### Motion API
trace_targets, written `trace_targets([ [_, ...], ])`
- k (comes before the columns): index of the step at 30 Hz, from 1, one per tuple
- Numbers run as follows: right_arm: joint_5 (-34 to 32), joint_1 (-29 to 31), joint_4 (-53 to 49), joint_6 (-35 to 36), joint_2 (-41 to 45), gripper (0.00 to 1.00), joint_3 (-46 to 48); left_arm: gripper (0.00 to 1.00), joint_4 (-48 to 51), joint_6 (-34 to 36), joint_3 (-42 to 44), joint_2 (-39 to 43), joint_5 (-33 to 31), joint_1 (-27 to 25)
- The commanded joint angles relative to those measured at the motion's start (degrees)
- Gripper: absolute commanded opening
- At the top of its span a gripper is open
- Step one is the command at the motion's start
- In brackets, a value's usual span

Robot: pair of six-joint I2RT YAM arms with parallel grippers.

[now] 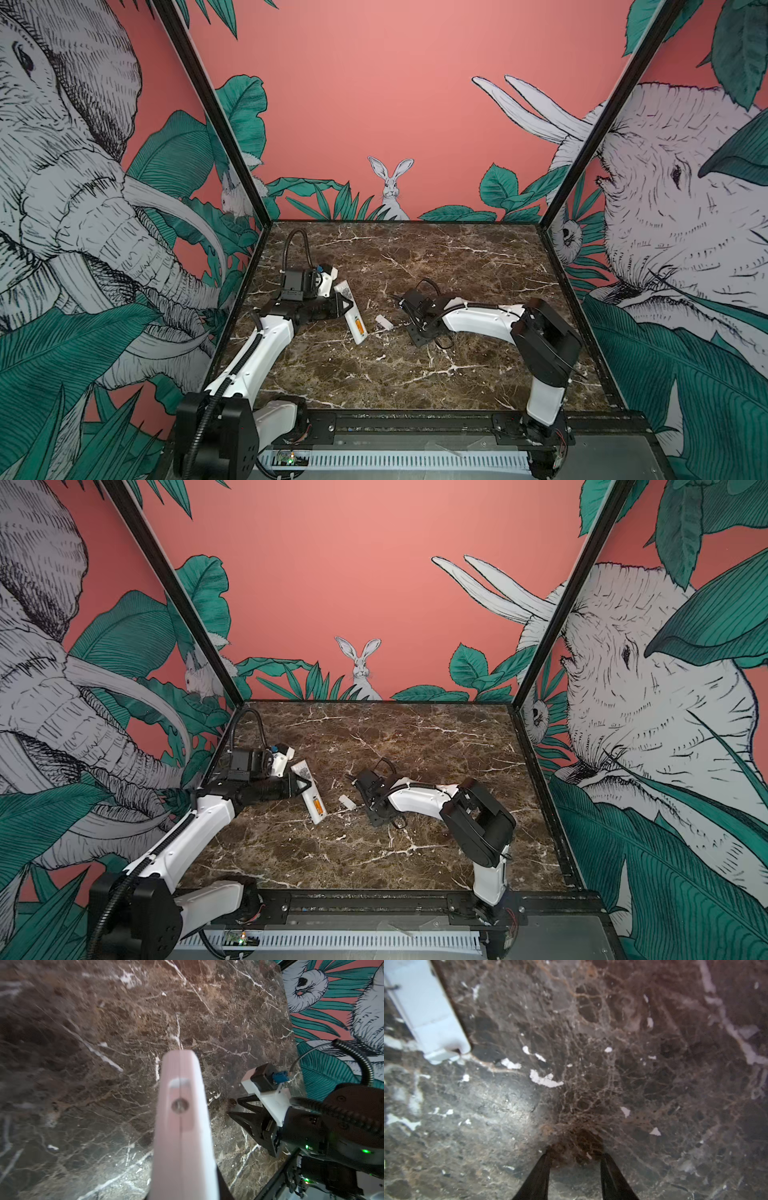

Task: Load the batteries into the remote control
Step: 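Set the remote down with the left gripper while the right holds the cover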

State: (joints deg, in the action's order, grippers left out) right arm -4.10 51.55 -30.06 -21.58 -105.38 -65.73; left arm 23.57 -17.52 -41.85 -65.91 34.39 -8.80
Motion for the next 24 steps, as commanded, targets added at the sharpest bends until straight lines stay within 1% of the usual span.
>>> trace_targets([
  [1,3.46,0.04,0.99,1.73,2.81,0.44,2.43,0.00,-3.20,-3.96,2.15,-0.89,4.52,0.25],
  [5,5.09,0.21,3.14,2.78,5.02,0.47,3.46,0.00,-3.22,-5.43,4.08,-4.61,6.26,0.27],
  [7,5.62,0.28,3.62,2.99,5.49,0.48,3.50,0.00,-1.03,-5.01,3.82,-7.31,4.77,0.35],
  [10,6.62,0.61,4.79,3.47,5.82,0.49,3.01,0.00,-0.63,-4.94,3.70,-9.98,3.70,0.36],
  [13,8.61,0.92,7.76,4.19,5.63,0.51,2.83,0.00,-1.07,-5.32,3.53,-11.30,2.69,0.45],
  [16,9.79,1.13,8.64,4.49,3.92,0.51,1.23,0.00,-0.55,-5.25,3.28,-11.94,0.69,0.77],
  [19,10.14,1.21,9.22,4.95,1.43,0.52,-0.95,0.08,-0.21,-4.98,3.67,-12.76,0.56,1.90],
  [20,10.20,1.25,9.23,5.04,0.61,0.52,-1.87,0.13,-0.17,-4.97,3.91,-13.04,0.57,2.40],
  [24,10.58,1.30,9.04,5.60,-2.17,0.53,-4.79,0.27,-1.45,-5.40,5.40,-13.87,1.25,4.38],
])
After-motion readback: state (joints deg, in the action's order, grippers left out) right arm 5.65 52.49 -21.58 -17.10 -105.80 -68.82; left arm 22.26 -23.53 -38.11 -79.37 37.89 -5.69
